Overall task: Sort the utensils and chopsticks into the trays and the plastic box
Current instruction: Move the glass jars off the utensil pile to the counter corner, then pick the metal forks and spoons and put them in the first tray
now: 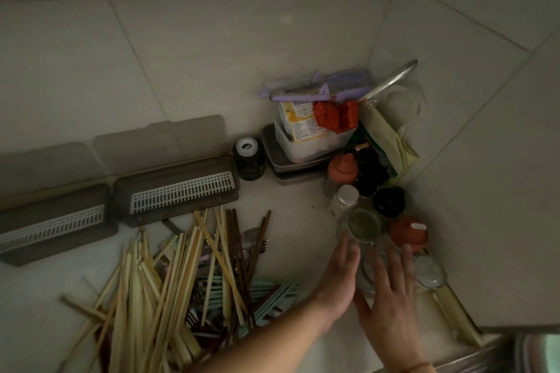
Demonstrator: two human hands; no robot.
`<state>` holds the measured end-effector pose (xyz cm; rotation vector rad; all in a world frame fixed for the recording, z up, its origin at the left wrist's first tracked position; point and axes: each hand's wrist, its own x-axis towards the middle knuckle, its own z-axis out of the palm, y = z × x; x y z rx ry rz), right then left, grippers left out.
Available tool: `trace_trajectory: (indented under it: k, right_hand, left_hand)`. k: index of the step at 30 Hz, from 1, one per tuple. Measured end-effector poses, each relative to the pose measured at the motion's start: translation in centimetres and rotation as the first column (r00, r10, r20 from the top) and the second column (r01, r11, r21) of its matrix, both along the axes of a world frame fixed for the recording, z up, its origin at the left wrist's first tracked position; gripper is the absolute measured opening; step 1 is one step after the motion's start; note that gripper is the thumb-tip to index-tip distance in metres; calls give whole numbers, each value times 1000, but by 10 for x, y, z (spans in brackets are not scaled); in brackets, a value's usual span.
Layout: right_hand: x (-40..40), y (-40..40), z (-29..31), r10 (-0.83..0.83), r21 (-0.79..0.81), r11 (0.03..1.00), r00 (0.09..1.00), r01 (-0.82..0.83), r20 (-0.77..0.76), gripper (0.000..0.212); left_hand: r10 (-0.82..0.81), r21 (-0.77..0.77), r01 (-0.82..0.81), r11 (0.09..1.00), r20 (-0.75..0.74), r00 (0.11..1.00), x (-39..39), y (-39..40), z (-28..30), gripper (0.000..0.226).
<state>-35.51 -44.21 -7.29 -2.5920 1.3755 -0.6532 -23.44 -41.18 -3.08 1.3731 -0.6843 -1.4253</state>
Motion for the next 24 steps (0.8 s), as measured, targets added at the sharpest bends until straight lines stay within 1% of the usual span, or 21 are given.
trace_trajectory:
  k: [1,2,3,5,6,7,8,9,10,11,12,13,14,15,16,17,19,20,22,23,24]
  right_hand:
    - [2,3,0,30,-41,999,998,-28,47,69]
    - [6,8,0,83,-79,994,992,-75,98,60]
    - [12,15,-1,146,-104,986,979,-132,141,53]
    - [33,31,-4,273,-96,961,944,-260,185,45]
    - [47,40,-5,333,-74,943,923,-325,194,41]
    - [61,49,-6,391,-48,920,898,-389,201,37]
    - [77,58,-6,441,-26,895,874,-445,205,36]
    - [93,67,-5,480,-5,872,854,-489,200,36]
    - [109,76,-3,508,15,855,843,-518,179,36]
    - [125,86,-1,528,37,843,838,-537,137,38]
    - [141,96,0,548,58,832,833,-552,74,41]
    - [156,105,1,568,85,820,823,-566,1,44]
    - [170,114,3,586,115,808,807,-578,-66,46]
    - [184,122,4,599,145,800,791,-582,-129,48]
    - [197,128,5,601,172,799,776,-576,-194,51]
    - [209,132,6,600,204,800,758,-564,-257,55]
    - [228,134,3,589,250,808,733,-533,-340,65]
    - [235,133,-2,577,271,817,733,-509,-360,70]
    - [241,126,-10,568,345,818,740,-460,-360,76]
    - [241,123,-12,561,349,822,747,-451,-357,77]
    - [239,120,-12,554,344,827,751,-445,-360,78]
  left_hand:
    - [-2,-25,4,1000,102,995,4,7,1,36]
    - [11,-54,1,999,211,978,10,17,0,37]
    - [36,-60,-19,998,286,957,18,30,-3,42]
    - [105,-74,-83,994,403,909,43,62,-8,47]
    - [144,-107,-105,989,493,858,59,81,-12,43]
    - [192,-152,-124,981,618,762,77,103,-15,38]
    - [249,-208,-138,968,740,625,95,127,-18,35]
    - [286,-243,-151,958,844,454,112,152,-21,36]
    - [244,-203,-165,965,925,290,126,178,-24,43]
    - [116,-78,-196,977,975,188,136,202,-26,58]
    - [-54,96,-266,959,985,161,142,224,-28,78]
    - [-191,244,-338,909,964,185,144,242,-31,96]
    - [-258,319,-400,859,945,199,144,257,-33,106]
    - [-289,366,-446,817,928,233,144,266,-34,108]
    - [-291,393,-467,792,916,278,143,273,-36,106]
    - [-302,415,-476,775,905,298,143,278,-38,105]
    - [-330,421,-462,781,905,267,147,285,-44,106]
    - [-345,440,-444,780,895,281,150,288,-47,104]
    - [-335,459,-396,795,877,346,157,295,-51,97]
    - [-326,461,-365,809,868,374,162,301,-55,96]
    - [-319,450,-342,825,870,376,169,308,-59,99]
